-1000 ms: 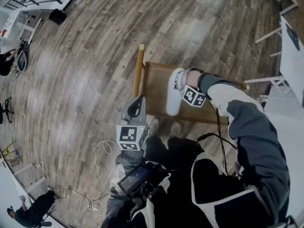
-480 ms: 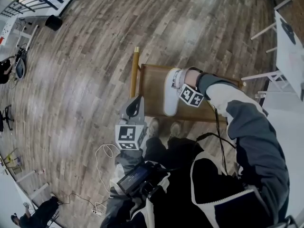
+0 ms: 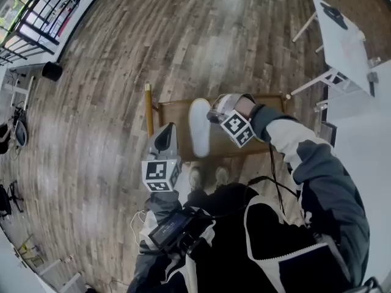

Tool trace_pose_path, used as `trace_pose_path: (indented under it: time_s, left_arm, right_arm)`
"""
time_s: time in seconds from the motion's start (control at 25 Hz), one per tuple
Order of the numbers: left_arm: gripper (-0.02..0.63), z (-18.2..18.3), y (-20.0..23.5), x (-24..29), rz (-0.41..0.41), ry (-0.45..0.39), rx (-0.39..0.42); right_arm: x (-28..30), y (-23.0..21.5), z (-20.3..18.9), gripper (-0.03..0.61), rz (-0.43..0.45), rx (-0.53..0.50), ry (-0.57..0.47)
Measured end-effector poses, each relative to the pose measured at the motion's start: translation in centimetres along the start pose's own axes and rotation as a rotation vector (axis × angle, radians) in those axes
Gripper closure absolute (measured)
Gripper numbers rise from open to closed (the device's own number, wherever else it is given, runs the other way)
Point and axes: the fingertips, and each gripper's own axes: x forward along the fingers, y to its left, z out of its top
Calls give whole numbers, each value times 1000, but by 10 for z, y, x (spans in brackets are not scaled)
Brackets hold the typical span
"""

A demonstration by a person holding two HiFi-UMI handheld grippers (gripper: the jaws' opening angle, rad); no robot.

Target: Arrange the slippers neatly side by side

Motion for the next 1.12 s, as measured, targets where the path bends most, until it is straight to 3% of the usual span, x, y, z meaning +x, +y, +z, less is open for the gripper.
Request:
trace_pose_path:
  time_s: [0.12,0.36,0.52,0.64,0.8,1.12]
  left_arm:
    - [606,9,-22,12,-51,-9,28]
    - [607,13,-65,39,-156,-8,71]
    - [607,9,-90,48,-215,26,57]
    - [607,7,-103,52,-241,38,46]
    - [607,1,-113,52,-257,51,50]
    - [606,-18,-114,50,-264,98,49]
  right_arm:
    - [-42,-6,0,572,-149,267,-50]
    - [-114,6,-21,574,-427,782,-125]
    - [-129,40,-58,574,-544,1088,-62]
    - [-115,78,-88,574,-523,1235,40]
    - [-75,115,-111,568,-376,1269,153]
    - [-26,124,-143,413,-213,1303,233]
